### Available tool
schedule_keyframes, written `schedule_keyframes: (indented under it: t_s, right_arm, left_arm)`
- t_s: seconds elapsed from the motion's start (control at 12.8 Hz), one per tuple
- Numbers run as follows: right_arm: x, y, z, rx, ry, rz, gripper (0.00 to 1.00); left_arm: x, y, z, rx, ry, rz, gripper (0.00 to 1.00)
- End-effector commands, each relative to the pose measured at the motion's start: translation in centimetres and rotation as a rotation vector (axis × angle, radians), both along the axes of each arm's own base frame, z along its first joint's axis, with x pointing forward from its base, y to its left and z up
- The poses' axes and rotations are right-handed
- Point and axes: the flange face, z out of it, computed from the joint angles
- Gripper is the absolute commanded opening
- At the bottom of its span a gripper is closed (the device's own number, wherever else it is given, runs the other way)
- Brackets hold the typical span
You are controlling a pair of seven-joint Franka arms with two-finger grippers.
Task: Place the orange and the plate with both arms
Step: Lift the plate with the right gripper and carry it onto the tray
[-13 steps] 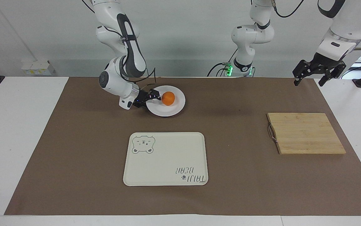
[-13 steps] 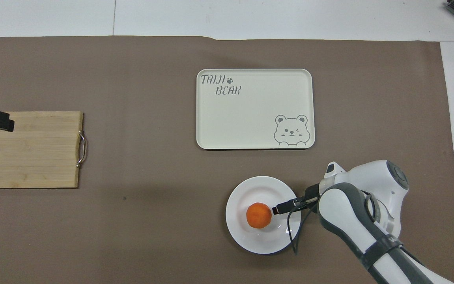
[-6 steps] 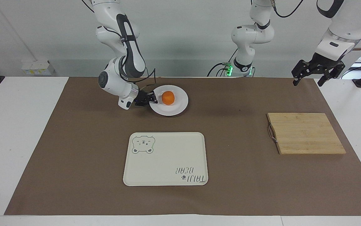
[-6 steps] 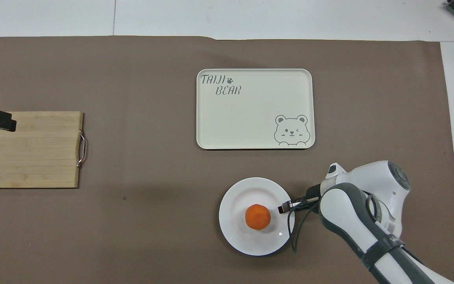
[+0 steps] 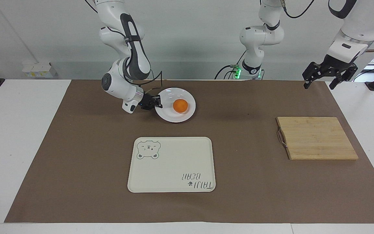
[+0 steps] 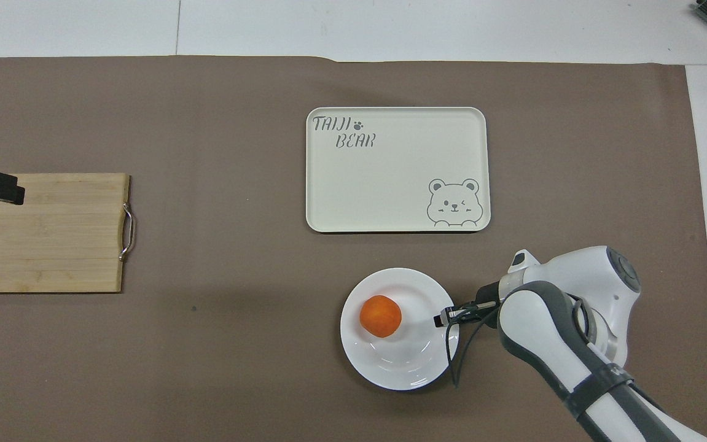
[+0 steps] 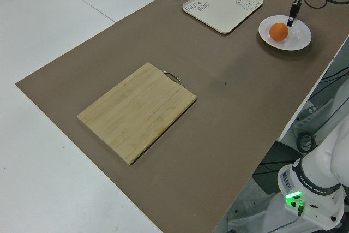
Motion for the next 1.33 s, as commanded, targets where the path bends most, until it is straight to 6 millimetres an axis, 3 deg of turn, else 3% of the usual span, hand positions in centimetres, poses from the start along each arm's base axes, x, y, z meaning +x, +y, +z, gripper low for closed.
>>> schedule_keyframes:
  t_s: [0.0, 0.31, 0.7, 0.94, 1.25]
  right_arm:
    - [3.0, 0.9, 2.2, 0.033, -0.042, -0.023, 0.00]
    - [6.1, 1.1, 6.5, 0.083, -0.095, -0.006, 0.00]
    - [12.4, -0.8, 10.0, 0.201, -0.099, -0.091, 0.00]
    - [14.9, -2.3, 11.2, 0.228, -0.108, -0.175, 0.00]
    - [19.8, -2.8, 9.3, 0.323, -0.100, -0.288, 0.00]
  left_arm:
    - [-0.1, 0.2, 0.1, -0.013, -0.011, 0.012, 1.00]
    - [-0.1, 0.3, 0.1, -0.013, -0.011, 0.013, 1.00]
    - [-0.1, 0.2, 0.1, -0.013, -0.011, 0.012, 1.00]
    - [-0.1, 0.2, 0.1, -0.013, -0.011, 0.010, 1.00]
    - [-0.1, 0.2, 0.1, -0.013, -0.011, 0.012, 1.00]
